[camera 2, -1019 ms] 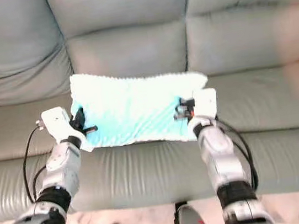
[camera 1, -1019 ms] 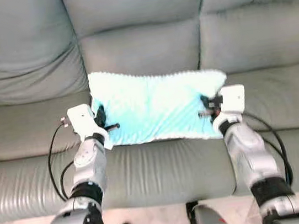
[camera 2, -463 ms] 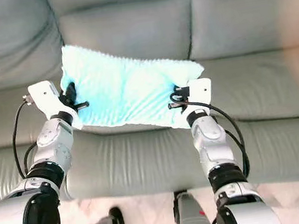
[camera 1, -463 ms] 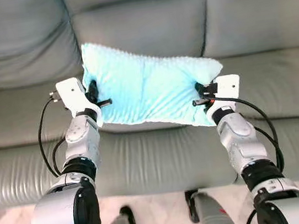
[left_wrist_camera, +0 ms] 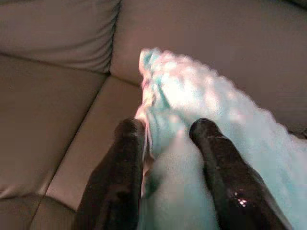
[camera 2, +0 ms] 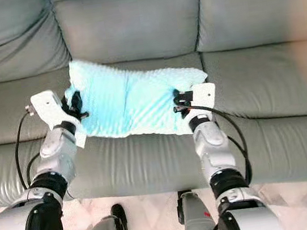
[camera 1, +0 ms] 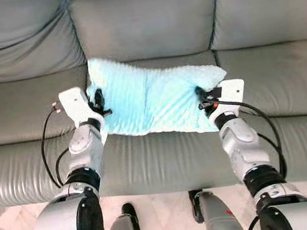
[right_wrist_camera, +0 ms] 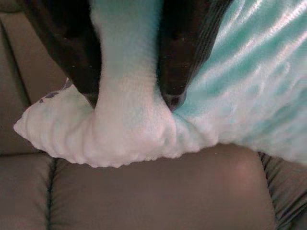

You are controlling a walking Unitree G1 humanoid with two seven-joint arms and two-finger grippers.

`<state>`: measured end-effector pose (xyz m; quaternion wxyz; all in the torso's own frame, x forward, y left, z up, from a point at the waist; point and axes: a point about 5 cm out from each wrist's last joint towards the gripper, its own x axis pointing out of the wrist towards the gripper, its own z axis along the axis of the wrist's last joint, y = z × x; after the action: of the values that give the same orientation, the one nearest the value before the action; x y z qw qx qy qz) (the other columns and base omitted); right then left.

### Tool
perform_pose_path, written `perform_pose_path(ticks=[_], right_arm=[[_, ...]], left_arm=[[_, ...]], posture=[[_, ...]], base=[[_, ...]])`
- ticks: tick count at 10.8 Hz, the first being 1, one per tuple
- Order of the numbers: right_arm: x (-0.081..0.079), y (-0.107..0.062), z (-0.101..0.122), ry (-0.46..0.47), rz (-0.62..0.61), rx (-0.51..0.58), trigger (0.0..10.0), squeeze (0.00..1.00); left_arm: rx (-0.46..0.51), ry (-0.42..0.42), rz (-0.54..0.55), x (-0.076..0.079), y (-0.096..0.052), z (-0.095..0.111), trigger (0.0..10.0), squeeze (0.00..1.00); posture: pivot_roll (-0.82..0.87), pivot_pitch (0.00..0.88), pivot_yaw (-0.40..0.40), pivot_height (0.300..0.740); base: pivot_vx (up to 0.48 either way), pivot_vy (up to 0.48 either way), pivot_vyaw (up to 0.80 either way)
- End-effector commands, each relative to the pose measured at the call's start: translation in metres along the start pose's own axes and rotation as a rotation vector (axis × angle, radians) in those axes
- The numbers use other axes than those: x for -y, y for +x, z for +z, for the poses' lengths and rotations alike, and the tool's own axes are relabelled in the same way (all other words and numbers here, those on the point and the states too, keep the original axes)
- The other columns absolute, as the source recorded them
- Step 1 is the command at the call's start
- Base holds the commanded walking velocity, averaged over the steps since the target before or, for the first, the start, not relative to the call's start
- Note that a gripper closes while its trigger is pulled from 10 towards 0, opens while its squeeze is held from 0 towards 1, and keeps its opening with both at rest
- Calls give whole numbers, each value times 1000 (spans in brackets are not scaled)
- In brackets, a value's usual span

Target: Move the pillow to the sofa

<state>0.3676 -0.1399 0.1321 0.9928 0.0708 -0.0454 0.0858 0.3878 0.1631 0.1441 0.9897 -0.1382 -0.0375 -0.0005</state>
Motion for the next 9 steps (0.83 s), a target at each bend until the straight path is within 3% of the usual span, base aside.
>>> perform_pose_path(ticks=[1,6,9], right_arm=[[0,-6,-12,14,0,-28,10000,1000],[-10,-17,-26,30,25,-49,10000,1000],[-7,-22,-25,-14,22,-51,10000,1000]], left_arm=[[-37,5,26,-7,-7,-12,10000,1000],[-72,-4,22,-9,-15,-26,10000,1000],[-50,-2,-12,-11,-17,-25,10000,1000]], posture=[[-151,488,67,740],[-150,498,64,740],[-148,493,59,740]], base=[[0,0,0],[0,0,0],[0,0,0]])
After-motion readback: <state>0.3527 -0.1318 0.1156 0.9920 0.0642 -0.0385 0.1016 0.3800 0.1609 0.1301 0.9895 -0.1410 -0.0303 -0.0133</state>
